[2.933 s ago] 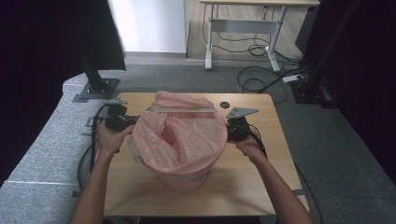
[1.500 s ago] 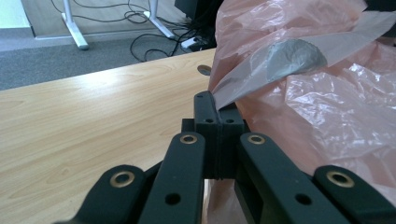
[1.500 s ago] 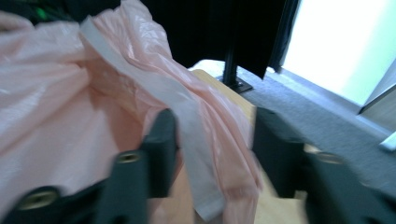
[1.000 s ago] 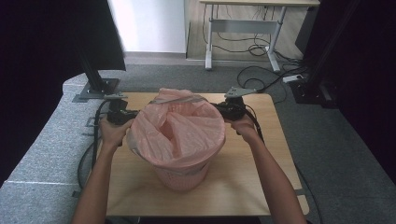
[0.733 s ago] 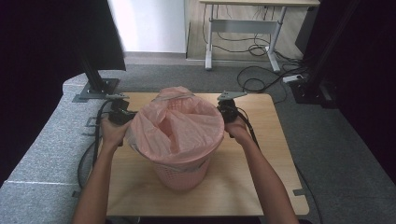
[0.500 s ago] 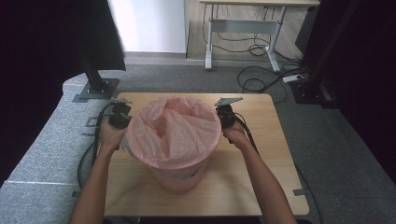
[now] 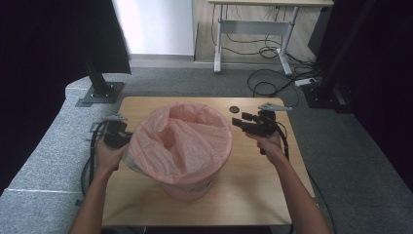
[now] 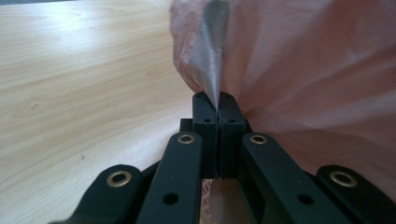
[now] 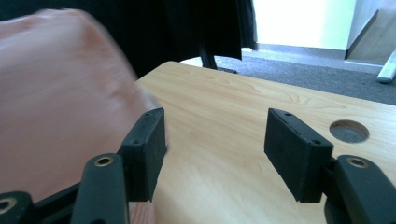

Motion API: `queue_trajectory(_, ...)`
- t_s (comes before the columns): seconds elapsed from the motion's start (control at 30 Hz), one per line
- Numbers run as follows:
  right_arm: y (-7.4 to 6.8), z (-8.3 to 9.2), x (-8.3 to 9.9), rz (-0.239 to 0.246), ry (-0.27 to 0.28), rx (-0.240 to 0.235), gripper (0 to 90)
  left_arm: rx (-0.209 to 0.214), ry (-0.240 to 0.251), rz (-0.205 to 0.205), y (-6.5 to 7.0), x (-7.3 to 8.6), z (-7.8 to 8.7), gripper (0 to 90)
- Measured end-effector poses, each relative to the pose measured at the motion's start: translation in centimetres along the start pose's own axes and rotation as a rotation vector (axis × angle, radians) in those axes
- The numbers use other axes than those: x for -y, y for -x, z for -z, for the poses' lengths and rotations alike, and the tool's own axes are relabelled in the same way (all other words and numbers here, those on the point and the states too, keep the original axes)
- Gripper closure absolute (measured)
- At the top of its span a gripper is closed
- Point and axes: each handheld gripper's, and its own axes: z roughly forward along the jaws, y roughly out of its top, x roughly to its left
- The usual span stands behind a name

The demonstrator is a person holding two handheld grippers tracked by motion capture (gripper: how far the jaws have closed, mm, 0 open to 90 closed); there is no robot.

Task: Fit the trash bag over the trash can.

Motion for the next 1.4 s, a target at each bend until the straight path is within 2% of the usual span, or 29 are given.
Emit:
queue_trajectory(0.13,-2.0,3.8,1.5,0.018,-0.032,-0.046,34.1,-0.006,0.013,0.009,0.9,1.0,0.6,87.0)
queue_trajectory(0.23,-4.7,6.1,3.6,0.054,-0.063,-0.099,27.9,-0.004,0.025,0.023,1.5,1.8,1.0,87.1)
queue_trajectory(0.27,-6.0,6.8,4.5,0.068,-0.073,-0.131,25.6,-0.006,0.027,0.024,1.6,1.9,1.0,87.1)
queue_trajectory(0.37,-9.0,7.6,5.9,0.113,-0.108,-0.173,19.1,-0.023,0.023,0.016,2.0,2.1,1.0,87.1)
queue_trajectory(0.5,-13.3,7.6,7.0,0.172,-0.134,-0.23,12.2,-0.027,0.022,0.02,2.3,2.1,0.9,87.3)
queue_trajectory(0.6,-15.9,7.4,7.3,0.202,-0.123,-0.239,11.9,-0.023,0.016,0.019,2.4,2.1,0.6,87.3)
queue_trajectory(0.7,-17.2,7.1,7.1,0.196,-0.096,-0.226,11.8,-0.014,0.015,0.021,2.6,2.2,0.3,87.4)
queue_trajectory(0.8,-17.4,6.9,6.8,0.217,-0.086,-0.179,13.3,-0.016,0.01,0.021,2.7,2.2,0.2,87.7)
queue_trajectory(0.9,-16.6,6.8,6.4,0.234,-0.073,-0.114,26.2,-0.017,0.009,0.018,2.8,2.2,0.2,87.8)
queue_trajectory(1.0,-15.5,6.9,6.2,0.271,-0.057,-0.092,45.1,-0.011,0.01,0.021,2.7,2.2,0.2,88.0)
queue_trajectory(1.07,-14.8,7.0,6.0,0.27,-0.047,-0.069,63.0,0.012,0.01,0.021,2.7,2.3,0.0,87.5)
queue_trajectory(1.17,-13.7,7.1,6.0,0.25,-0.049,-0.063,80.8,0.018,0.012,0.015,2.9,2.3,-0.2,87.7)
queue_trajectory(1.23,-13.3,7.3,6.1,0.255,-0.04,-0.055,87.7,0.015,0.017,0.015,3.0,2.3,-0.2,88.3)
queue_trajectory(1.3,-13.0,7.5,6.2,0.262,-0.043,-0.071,89.3,0.018,0.021,0.015,2.9,2.3,-0.2,89.1)
queue_trajectory(1.4,-12.6,7.6,6.6,0.3,-0.055,-0.071,89.7,0.027,0.026,0.021,2.9,2.5,-0.1,89.7)
